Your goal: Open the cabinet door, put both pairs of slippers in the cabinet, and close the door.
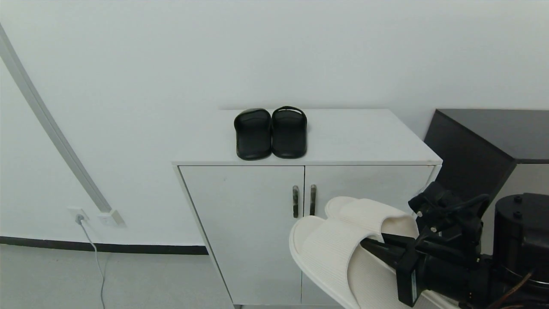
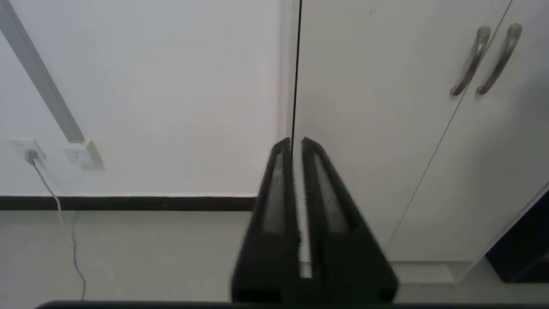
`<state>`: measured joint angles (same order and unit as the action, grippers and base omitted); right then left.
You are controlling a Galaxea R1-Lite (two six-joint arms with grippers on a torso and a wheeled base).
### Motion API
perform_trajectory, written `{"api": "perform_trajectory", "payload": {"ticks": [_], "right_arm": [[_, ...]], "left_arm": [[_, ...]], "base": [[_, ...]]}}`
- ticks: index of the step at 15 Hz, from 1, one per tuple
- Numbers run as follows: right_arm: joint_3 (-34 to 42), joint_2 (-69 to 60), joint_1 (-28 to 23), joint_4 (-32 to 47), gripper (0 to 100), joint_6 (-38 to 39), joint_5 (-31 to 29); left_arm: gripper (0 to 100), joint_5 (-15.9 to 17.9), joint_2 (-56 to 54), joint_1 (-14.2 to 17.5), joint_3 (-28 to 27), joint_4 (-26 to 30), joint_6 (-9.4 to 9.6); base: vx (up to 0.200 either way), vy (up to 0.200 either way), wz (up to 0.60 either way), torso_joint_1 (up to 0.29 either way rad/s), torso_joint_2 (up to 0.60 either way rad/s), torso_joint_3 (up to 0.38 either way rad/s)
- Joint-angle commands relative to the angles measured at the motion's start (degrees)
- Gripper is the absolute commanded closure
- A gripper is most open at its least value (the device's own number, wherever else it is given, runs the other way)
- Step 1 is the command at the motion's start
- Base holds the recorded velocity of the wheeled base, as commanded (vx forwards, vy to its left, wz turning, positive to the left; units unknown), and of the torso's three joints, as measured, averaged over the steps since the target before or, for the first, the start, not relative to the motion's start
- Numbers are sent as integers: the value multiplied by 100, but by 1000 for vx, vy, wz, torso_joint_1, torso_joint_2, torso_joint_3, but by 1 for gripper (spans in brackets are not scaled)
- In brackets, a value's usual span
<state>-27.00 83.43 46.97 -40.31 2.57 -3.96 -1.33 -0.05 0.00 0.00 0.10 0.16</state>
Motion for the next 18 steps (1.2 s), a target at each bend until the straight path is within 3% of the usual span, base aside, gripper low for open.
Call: {"api": "perform_trajectory", "payload": {"ticks": [1, 10, 18], "right_arm": [[11, -2, 14, -3, 100, -2, 1], [63, 6, 14, -12, 100, -11, 106], [90, 15, 49, -12, 100, -11, 115]], "left_arm": [[0, -8, 5, 0, 0, -1, 2], [0, 1, 5, 0, 0, -1, 19], [0, 1, 5, 0, 0, -1, 2]], "base": [[0, 0, 0, -188, 500, 310], [0, 0, 0, -158, 486, 323], [0, 0, 0, -73, 456, 370]]}}
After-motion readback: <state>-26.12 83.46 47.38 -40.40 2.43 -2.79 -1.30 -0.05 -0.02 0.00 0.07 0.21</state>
